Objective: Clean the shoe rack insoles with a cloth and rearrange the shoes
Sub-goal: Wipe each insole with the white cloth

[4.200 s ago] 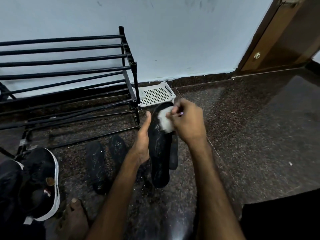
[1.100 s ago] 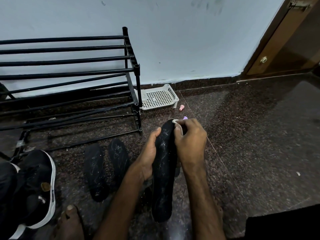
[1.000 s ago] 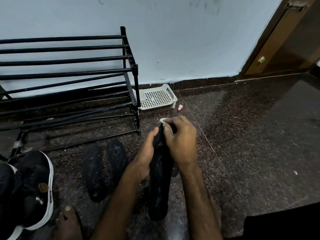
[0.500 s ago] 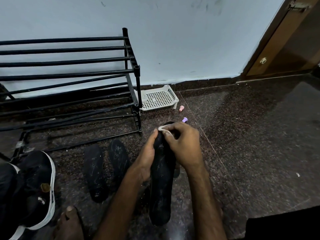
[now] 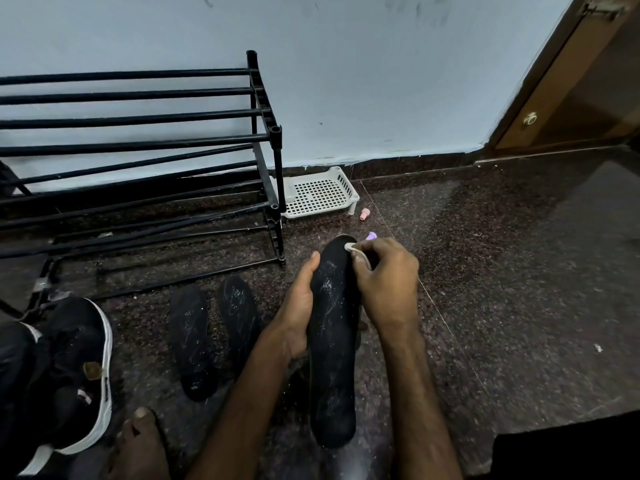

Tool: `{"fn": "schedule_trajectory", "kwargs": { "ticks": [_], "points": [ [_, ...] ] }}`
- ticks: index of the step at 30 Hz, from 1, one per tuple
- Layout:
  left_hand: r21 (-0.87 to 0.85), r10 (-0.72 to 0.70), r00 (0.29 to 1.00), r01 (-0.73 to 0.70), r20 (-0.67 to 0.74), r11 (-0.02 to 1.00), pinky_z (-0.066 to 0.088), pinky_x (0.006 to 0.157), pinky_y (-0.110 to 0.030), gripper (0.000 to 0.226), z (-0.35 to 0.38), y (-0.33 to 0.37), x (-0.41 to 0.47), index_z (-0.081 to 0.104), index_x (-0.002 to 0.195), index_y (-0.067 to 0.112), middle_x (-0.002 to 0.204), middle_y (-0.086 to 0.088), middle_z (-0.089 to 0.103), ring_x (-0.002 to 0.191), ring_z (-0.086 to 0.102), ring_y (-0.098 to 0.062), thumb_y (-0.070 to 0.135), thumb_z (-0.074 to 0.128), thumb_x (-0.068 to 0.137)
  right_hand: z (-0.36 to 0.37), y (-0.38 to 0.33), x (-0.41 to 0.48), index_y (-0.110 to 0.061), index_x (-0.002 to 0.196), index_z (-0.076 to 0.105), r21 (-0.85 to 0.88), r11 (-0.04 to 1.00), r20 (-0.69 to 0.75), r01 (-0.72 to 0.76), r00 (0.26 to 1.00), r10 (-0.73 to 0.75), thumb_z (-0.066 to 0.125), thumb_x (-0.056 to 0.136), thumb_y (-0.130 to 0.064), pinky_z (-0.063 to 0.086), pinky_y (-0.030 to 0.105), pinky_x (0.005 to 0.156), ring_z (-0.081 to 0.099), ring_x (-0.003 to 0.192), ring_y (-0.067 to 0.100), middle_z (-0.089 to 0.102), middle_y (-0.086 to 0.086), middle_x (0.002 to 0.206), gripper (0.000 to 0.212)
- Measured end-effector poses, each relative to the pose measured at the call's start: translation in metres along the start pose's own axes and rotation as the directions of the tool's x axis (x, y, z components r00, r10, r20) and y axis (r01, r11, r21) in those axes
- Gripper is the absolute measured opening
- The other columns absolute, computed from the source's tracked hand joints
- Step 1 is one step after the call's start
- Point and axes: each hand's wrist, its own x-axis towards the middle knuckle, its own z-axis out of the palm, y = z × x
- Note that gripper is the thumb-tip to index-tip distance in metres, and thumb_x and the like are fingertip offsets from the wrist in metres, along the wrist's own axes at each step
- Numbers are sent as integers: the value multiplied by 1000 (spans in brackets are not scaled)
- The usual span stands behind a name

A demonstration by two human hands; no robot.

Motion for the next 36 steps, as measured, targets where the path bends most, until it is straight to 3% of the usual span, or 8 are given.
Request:
{"fn": "schedule_trajectory", "kwargs": {
  "ticks": [3,7,12,17,22,29,33,36],
  "points": [
    [-46,2,1000,-2,6,999,59,63,-33,59,6,1,-2,67,114,9,92,-13,74,80,72,-23,56,35,99,5,-11,1,-10,101,74,36,997,49,74,996,-75,69,89,-13,41,4,78,60,86,7,67,-2,98,13],
    [-55,8,1000,-8,8,998,50,93,-43,65,-3,4,-3,75,104,8,100,-16,72,88,68,-27,60,35,97,4,-4,0,-13,97,75,55,996,171,70,982,-78,72,86,-13,47,9,78,63,83,6,70,-4,95,12],
    [-6,-11,1000,11,18,1000,59,59,-35,61,3,2,-3,67,113,9,89,-13,74,73,71,-24,57,33,99,1,-6,3,-9,99,74,-11,1000,-39,15,999,-16,69,89,-13,43,6,77,60,82,8,67,-1,96,12],
    [-50,8,999,-6,39,999,59,65,-34,60,1,4,-4,70,108,10,90,-13,74,78,72,-24,57,33,99,3,-10,2,-11,97,75,47,991,187,123,974,-129,72,84,-11,43,3,78,61,82,5,69,-4,94,13],
    [17,-11,1000,11,17,1000,59,60,-36,61,-1,1,-1,69,111,9,90,-12,74,75,71,-24,58,34,99,-4,-4,3,-9,98,73,-48,999,-8,-11,1000,11,70,87,-13,44,10,76,57,80,7,67,0,95,13],
    [-43,-9,1000,10,23,999,54,79,-39,64,-5,1,-1,77,100,10,95,-15,71,84,68,-26,60,36,97,1,-6,0,-12,95,75,45,998,171,32,984,-39,72,84,-11,39,0,70,63,80,5,70,-4,92,12],
    [13,-24,999,23,28,1000,59,63,-36,62,-1,2,-2,70,110,11,91,-12,74,76,71,-24,60,34,97,-2,-3,2,-10,100,73,-30,999,-5,-25,1000,25,70,88,-14,46,11,79,61,85,8,67,-1,97,13],
    [-19,-15,999,15,31,1000,60,63,-35,60,4,3,-6,68,110,11,91,-13,74,78,72,-24,57,33,99,2,-15,1,-10,99,73,28,995,80,94,992,-96,70,88,-12,42,2,78,59,84,5,66,-3,97,12]
  ]
}}
